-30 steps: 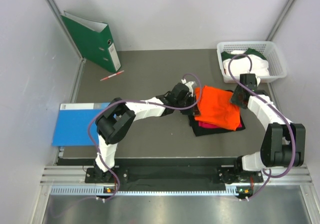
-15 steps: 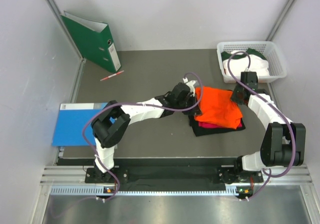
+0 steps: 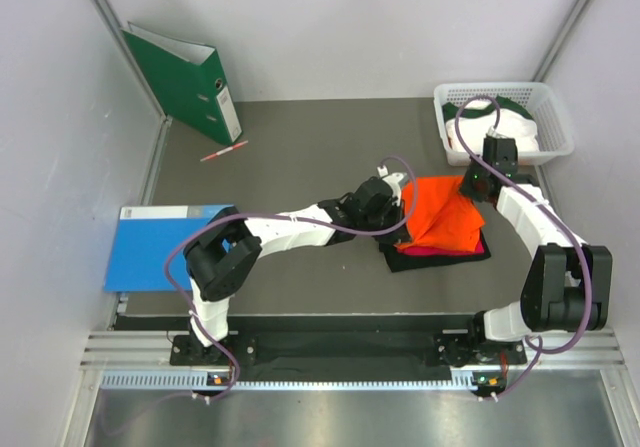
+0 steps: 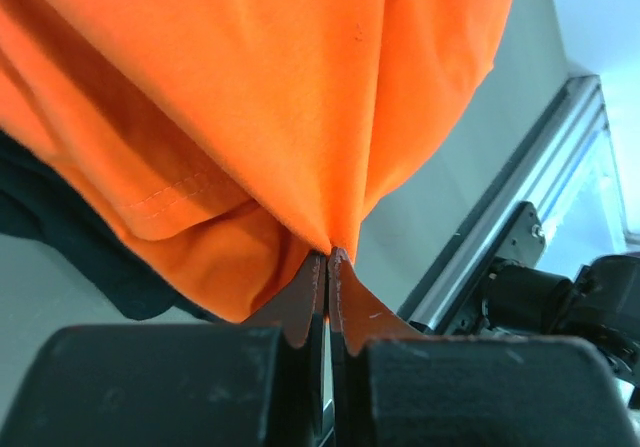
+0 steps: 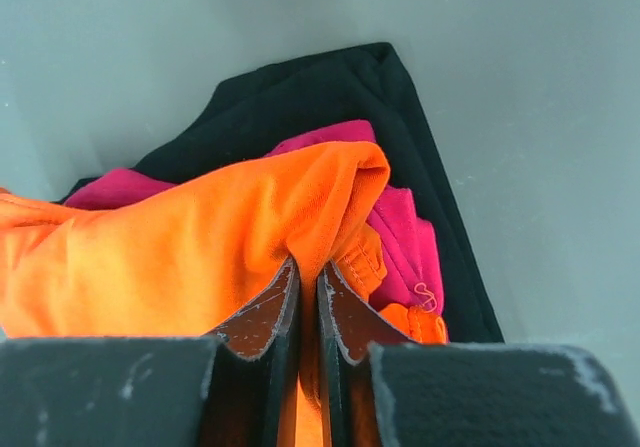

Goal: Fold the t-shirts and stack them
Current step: Put the neatly folded tshirt into the corner of the board with the right arm

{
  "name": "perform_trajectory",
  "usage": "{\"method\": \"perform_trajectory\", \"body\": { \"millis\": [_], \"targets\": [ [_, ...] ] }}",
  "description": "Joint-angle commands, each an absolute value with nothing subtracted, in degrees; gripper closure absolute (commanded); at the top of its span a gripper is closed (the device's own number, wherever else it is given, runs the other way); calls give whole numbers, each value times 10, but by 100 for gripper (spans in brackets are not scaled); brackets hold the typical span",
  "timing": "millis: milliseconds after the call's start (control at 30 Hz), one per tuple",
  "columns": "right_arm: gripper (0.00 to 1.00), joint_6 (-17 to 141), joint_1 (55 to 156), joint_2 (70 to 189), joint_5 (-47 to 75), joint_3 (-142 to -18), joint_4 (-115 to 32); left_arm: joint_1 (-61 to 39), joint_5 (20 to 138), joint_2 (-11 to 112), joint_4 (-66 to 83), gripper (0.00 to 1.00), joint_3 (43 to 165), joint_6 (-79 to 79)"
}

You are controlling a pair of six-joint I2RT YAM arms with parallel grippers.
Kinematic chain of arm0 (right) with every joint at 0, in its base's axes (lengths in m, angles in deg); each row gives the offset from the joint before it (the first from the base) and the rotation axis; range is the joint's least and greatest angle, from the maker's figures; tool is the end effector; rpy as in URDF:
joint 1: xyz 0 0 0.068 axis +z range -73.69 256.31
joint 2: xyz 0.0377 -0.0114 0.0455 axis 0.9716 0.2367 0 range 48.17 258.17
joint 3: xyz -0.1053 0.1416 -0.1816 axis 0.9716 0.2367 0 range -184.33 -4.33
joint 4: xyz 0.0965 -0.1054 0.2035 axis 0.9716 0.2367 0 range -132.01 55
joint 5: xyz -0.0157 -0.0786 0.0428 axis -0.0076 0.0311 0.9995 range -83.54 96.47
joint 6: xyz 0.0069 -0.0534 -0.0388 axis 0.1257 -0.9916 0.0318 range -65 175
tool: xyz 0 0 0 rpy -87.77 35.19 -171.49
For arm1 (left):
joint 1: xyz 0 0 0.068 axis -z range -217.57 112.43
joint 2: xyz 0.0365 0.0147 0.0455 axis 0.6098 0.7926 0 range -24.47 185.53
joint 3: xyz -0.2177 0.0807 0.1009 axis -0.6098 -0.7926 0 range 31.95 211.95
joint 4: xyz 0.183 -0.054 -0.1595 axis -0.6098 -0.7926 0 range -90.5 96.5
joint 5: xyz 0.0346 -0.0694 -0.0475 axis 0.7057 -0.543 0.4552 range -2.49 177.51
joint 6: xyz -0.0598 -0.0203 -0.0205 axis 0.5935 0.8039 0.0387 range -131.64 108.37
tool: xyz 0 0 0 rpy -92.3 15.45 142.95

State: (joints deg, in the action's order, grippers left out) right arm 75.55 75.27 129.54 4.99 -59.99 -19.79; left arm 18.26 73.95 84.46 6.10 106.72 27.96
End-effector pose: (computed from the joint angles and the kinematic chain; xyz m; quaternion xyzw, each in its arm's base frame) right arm 0.3025 -0.0068 0.2142 0.1794 0.9159 0.0490 0.3558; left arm 0.2297 -0.3604 0.1927 0.1785 0.8625 -0.4120 0.2335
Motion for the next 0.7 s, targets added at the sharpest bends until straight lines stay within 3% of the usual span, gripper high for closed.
{"method": "perform_trajectory", "body": {
  "millis": [0,267,433,467,667],
  "targets": [
    [92,749,746,1301,61,-639,-246,188,777,826,37,100,1064,278],
    [88,749,746,1320,67,-647,-254,187,807,828,14,100,1080,264],
    [70,749,746,1347,50,-645,-234,182,870,820,2,97,1075,258],
    [62,753,746,1345,35,-642,-231,180,899,815,4,97,1071,256],
    [43,764,746,1302,-6,-623,-214,165,943,822,-3,100,1088,241]
  ]
}}
